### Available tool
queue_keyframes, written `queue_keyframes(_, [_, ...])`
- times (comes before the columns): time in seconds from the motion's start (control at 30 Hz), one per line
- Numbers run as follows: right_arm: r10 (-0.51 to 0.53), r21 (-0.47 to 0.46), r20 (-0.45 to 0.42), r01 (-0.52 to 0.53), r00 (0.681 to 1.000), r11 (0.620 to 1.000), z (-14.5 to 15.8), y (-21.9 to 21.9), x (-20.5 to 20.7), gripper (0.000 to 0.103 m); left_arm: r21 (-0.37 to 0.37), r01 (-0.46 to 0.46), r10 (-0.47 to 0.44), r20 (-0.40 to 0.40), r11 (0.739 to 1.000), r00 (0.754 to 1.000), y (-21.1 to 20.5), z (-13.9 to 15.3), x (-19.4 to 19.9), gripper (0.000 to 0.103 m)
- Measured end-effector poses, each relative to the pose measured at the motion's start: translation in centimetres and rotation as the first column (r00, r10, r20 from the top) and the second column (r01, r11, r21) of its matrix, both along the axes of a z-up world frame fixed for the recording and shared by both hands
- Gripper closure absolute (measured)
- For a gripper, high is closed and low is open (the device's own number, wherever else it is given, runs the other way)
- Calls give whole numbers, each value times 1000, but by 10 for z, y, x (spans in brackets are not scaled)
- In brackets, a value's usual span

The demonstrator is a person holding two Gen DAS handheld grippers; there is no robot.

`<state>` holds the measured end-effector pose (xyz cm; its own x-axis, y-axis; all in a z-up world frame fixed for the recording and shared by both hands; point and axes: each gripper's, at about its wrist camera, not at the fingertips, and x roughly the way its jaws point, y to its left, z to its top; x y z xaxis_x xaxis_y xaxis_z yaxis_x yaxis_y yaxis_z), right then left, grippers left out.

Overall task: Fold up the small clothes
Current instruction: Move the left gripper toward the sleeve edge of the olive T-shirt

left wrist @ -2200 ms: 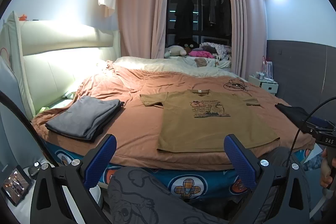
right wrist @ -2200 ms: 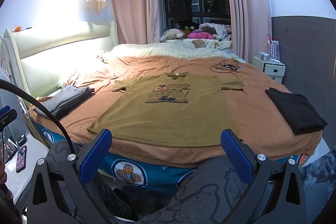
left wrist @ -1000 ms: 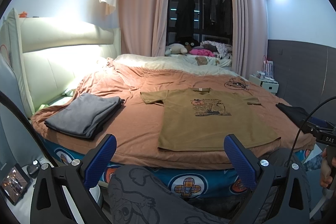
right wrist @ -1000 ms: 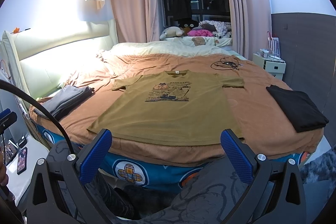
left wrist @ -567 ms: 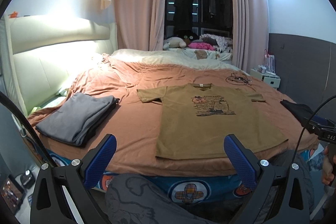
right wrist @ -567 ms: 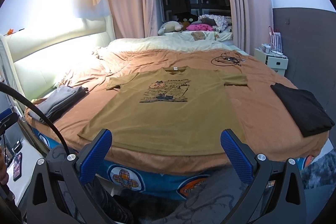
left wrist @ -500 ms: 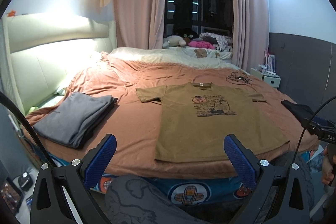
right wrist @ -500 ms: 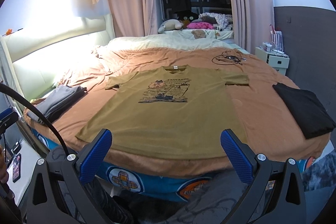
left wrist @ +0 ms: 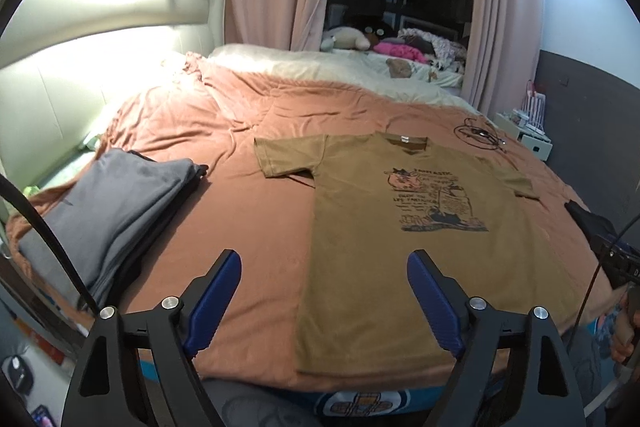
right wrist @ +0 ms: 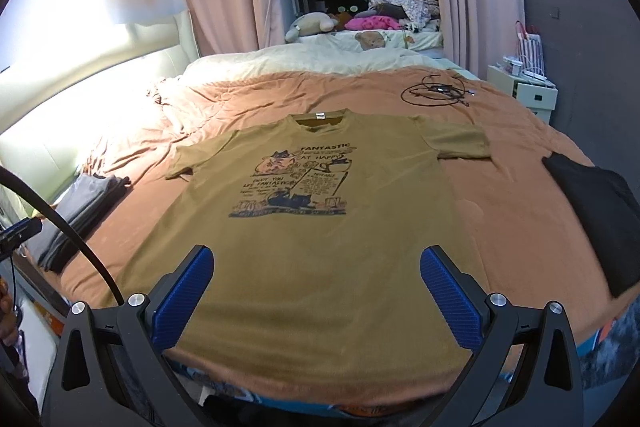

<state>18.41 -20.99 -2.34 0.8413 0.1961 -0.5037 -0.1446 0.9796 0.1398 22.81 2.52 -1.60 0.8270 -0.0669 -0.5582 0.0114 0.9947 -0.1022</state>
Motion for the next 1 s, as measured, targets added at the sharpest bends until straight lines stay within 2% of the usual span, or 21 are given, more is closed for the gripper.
queue_keyframes(0.17, [-6, -67, -3, 6, 1000, 998, 4, 10, 37, 0, -36, 7, -9, -40, 999, 999, 10, -7, 40, 18])
queue_keyframes(0.4, [34, -44, -28, -36, 999, 998, 10, 18, 83, 0, -63, -5, -2, -101, 998, 995, 19, -16, 90, 35])
queue_keyframes(0.57, [72, -9, -66, -72, 995, 997, 12, 17, 121, 7, -105, -22, 7, -143, 994, 990, 30, -23, 125, 44])
queue_keyframes(0.67, [94, 4, -85, -94, 992, 996, 13, 16, 148, 8, -108, -30, 12, -167, 994, 986, 36, -27, 151, 44])
queue_keyframes(0.73, [111, 20, -110, -109, 988, 994, 11, 17, 167, 18, -119, -40, 17, -189, 992, 982, 41, -32, 171, 48])
queue_keyframes(0.77, [123, 27, -122, -121, 985, 992, 10, 19, 176, 20, -123, -44, 19, -196, 991, 980, 44, -33, 178, 49])
queue_keyframes(1.0, [158, 20, -151, -157, 976, 987, 7, 36, 234, 20, -139, -79, 44, -238, 987, 970, 68, -47, 238, 49])
